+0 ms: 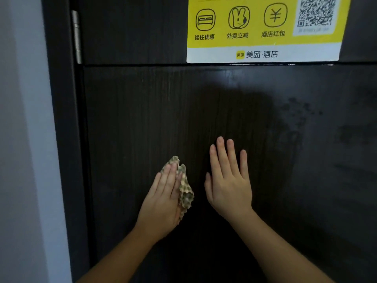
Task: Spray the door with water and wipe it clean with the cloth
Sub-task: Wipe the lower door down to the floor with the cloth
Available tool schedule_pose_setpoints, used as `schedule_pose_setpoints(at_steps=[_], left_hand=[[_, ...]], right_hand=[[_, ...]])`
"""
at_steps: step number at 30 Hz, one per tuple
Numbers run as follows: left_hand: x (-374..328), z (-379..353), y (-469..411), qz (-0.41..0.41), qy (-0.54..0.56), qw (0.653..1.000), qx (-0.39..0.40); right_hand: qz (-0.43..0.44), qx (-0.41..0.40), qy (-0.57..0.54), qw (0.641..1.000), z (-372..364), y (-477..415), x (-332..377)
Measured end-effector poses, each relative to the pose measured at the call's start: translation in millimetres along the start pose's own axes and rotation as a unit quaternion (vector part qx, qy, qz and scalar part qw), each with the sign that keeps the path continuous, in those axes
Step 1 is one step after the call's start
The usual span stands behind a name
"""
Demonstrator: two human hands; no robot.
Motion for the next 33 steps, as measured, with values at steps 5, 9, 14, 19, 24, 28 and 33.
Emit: schedule_pose_setpoints(at_steps=[5, 9, 14, 19, 24, 28, 33], left_hand=[[43.4, -7.8, 9.2, 0.127, 0.007, 0.992, 0.013], [115.5, -22.2, 50.8, 0.304, 0.076, 0.95, 0.008], [141.5, -34.5, 78.1, 0.423, 0.061, 0.904, 0.011], [57.9, -31.0, 42.4, 0.433, 0.217, 0.875, -0.025], [-18.6, -1.2, 35.3, 0.109, 0.29, 0.95, -0.045], [11.3, 32.3, 60.6, 0.272, 0.561, 0.78, -0.064], [-8.7, 50.6, 85.1, 0.452, 0.81, 0.37, 0.047]], right_hand=[[0.003, 0.0, 0.007, 1.0, -0.4, -0.3, 0.3], [-0.002, -0.009, 0.007, 1.0, -2.7, 0.5, -0.3], [-0.003, -0.033, 0.018, 0.999, -1.8, 0.4, 2.4], [-0.014, -0.022, 0.023, 0.999, -4.1, 1.5, 6.0], [-0.044, 0.026, -0.048, 0.998, 14.6, 4.7, 11.0], [-0.113, 0.048, -0.281, 0.952, 41.8, 45.0, 47.8], [-0.203, 0.117, -0.541, 0.808, 35.4, 102.1, 103.0]])
Point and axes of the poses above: each hand's wrist, its own y-axis away from the middle knuckle, its own z-axis out of the back of the hand, x = y × z, the point moved 6 cm from there along -y, towards the middle knuckle, and after that the axes turned 2 degrees about -y, right-handed, at the moved point
